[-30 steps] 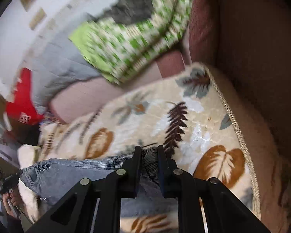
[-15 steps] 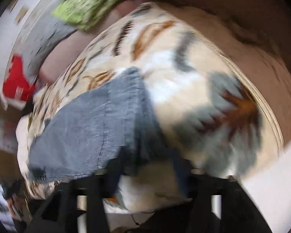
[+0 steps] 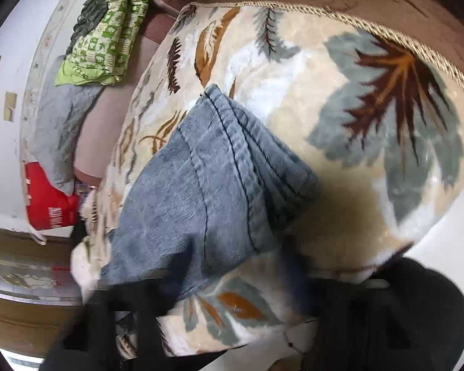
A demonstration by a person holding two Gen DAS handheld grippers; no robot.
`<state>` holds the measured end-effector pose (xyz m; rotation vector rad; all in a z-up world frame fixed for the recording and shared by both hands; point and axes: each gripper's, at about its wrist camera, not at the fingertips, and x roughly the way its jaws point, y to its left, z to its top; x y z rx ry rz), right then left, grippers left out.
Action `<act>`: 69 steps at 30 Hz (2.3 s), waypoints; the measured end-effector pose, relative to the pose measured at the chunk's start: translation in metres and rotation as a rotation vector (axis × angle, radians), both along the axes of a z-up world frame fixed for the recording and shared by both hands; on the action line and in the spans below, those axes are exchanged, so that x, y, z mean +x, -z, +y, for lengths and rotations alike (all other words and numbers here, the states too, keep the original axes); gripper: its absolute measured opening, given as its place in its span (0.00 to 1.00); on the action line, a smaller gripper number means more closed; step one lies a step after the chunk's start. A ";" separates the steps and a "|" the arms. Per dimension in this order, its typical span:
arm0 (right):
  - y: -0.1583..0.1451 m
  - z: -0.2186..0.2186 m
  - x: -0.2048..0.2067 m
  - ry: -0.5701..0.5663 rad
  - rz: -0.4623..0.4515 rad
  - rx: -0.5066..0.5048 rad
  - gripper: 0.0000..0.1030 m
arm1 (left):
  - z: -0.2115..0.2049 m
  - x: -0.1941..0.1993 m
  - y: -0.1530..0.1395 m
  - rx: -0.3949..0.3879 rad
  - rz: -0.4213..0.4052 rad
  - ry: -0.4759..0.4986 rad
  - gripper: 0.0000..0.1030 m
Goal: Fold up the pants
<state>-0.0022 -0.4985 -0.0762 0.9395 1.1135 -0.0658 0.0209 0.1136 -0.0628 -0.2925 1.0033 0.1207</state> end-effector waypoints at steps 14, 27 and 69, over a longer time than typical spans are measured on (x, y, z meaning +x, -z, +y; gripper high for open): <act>-0.025 -0.004 0.023 -0.156 0.035 -0.495 0.62 | 0.000 -0.004 0.000 0.069 -0.004 0.041 0.65; -0.032 0.043 0.072 -0.278 0.017 -0.413 0.69 | -0.010 0.012 0.009 0.133 0.045 0.026 0.72; -0.070 0.298 0.146 -0.757 -0.307 -0.319 0.66 | -0.002 0.017 0.023 0.193 -0.040 -0.042 0.89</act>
